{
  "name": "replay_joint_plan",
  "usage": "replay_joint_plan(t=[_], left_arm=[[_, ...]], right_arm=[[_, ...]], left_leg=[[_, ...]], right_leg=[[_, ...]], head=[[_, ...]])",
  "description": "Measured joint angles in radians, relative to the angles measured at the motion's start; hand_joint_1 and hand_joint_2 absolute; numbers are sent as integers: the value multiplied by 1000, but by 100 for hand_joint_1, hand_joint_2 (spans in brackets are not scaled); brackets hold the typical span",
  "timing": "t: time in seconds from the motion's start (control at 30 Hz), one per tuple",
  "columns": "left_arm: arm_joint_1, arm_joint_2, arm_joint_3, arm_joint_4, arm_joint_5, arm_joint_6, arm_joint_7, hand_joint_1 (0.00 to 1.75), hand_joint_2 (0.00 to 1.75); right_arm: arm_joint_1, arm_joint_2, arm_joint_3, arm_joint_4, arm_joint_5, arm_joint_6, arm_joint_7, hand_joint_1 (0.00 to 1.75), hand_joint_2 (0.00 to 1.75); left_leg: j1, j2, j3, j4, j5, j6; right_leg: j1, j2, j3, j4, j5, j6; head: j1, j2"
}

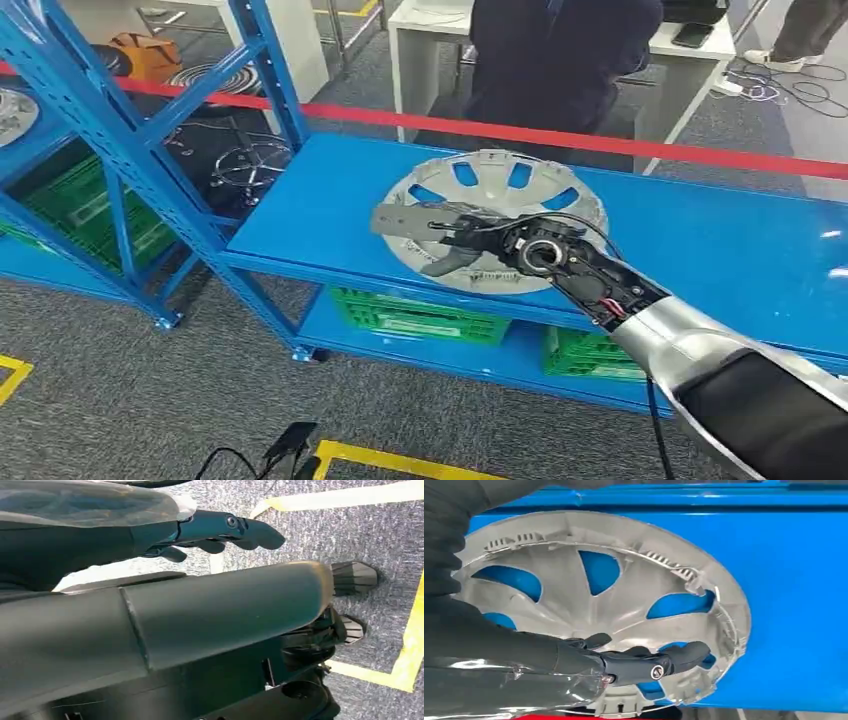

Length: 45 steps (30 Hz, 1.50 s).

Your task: Take the parts from the cabinet and place them on the table.

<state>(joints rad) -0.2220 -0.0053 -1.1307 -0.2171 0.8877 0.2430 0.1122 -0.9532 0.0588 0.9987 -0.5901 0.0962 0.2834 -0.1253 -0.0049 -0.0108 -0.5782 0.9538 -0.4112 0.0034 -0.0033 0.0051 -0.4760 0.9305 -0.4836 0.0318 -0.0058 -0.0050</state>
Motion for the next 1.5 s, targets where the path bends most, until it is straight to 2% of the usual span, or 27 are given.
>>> replay_joint_plan(t=[0.23,0.5,1.5], left_arm=[[0,2,0,0,0,-1,0,0,0],[-2,3,0,0,-6,-3,6,0,0],[-12,2,0,0,-18,-4,19,0,0]], right_arm=[[0,-4,3,-33,-29,-11,45,0,175],[3,-6,30,-30,7,-5,102,0,175],[34,-6,91,54,-18,-11,71,0,175]], left_leg=[[0,0,0,0,0,0],[0,0,0,0,0,0],[0,0,0,0,0,0]], right_leg=[[0,0,0,0,0,0],[0,0,-1,0,0,0],[0,0,-1,0,0,0]], head=[[0,0],[0,0],[0,0]])
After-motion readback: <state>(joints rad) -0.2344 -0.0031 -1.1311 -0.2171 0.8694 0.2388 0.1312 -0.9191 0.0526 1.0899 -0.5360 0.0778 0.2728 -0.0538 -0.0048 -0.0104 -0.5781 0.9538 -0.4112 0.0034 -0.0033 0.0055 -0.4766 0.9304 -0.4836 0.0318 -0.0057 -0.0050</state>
